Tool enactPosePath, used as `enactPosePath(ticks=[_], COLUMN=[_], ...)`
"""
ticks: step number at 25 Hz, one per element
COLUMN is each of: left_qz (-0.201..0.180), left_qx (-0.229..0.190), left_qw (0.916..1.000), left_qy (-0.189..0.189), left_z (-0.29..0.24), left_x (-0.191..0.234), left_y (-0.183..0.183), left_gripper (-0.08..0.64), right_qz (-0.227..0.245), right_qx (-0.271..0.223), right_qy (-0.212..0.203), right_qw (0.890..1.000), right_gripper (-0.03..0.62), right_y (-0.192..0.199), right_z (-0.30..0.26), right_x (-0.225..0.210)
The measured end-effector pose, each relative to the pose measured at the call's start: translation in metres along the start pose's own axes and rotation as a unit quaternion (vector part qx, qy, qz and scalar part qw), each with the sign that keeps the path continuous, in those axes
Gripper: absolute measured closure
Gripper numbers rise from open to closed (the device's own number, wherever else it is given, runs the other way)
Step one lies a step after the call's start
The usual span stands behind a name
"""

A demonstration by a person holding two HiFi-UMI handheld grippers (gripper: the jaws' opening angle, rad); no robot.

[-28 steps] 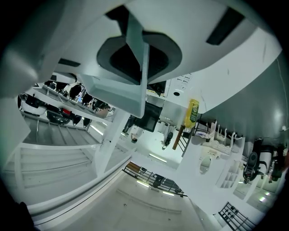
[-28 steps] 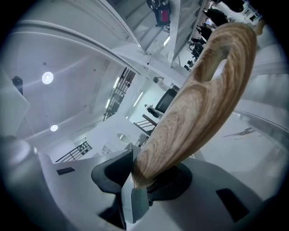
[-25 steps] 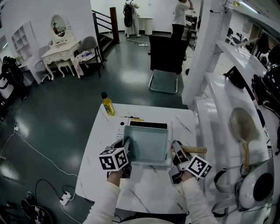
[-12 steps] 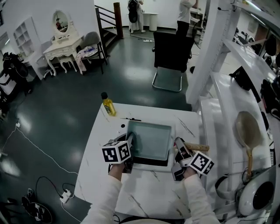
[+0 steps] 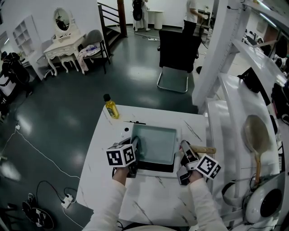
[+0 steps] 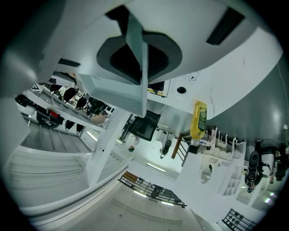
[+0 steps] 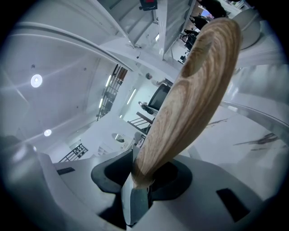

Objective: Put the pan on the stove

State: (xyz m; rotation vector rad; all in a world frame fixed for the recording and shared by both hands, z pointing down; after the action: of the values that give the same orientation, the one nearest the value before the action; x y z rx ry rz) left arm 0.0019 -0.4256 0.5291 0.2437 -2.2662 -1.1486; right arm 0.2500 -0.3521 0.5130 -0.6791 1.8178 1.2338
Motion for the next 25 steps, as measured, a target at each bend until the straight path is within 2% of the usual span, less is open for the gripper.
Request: enactPosePath(ticks=[5, 9, 17, 22, 25], left_qz=[-0.005, -0.001, 0.008, -0.006, -0.006], left_qx=[0.018, 0.018, 0.025, 0.042, 0.039], left_qw=[0.9998, 0.9998, 0.9996, 0.9989, 0.9991], left_qy=[-0.003, 0.001, 0.002, -0.019, -0.013], left_z=[-0.005, -0.008, -0.011, -0.011, -0.012], left_x=[0.002, 0.002, 0.003, 0.007, 0.006], left_y=[0.007, 0.01, 0.009, 0.016, 0.015], left_gripper=[0.529, 0.529, 0.529, 0.529, 0.529], right_qz=[-0.008, -0.025, -0.025, -0.033, -0.034], right_qx=[0.006, 0.002, 0.004, 0.014, 0.015], right_qy=[0.007, 0.009, 0.007, 0.008, 0.001], right_qw=[1.0, 1.0, 1.0, 0.999, 0.999], right_gripper=[0.445, 0.442, 0.44, 0.434, 0.433], right_y=[0.002, 0.003, 0.002, 0.005, 0.005], right_z=[-0.002, -0.001, -0.004, -0.005, -0.005], right_x=[-0.006, -0.011, -0.014, -0.018, -0.018])
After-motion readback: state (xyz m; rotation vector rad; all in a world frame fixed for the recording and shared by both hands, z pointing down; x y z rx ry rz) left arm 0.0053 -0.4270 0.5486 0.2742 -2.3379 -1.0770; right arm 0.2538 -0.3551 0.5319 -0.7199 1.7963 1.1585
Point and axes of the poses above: the fingertips, and each gripper's own axes: z backward along the fingers, x to its left, y out of its underside, the point moved 4 cm from there along z, backward along the fingers, and after that the axes turned 3 degrees about -z, right-handed, at the moved point
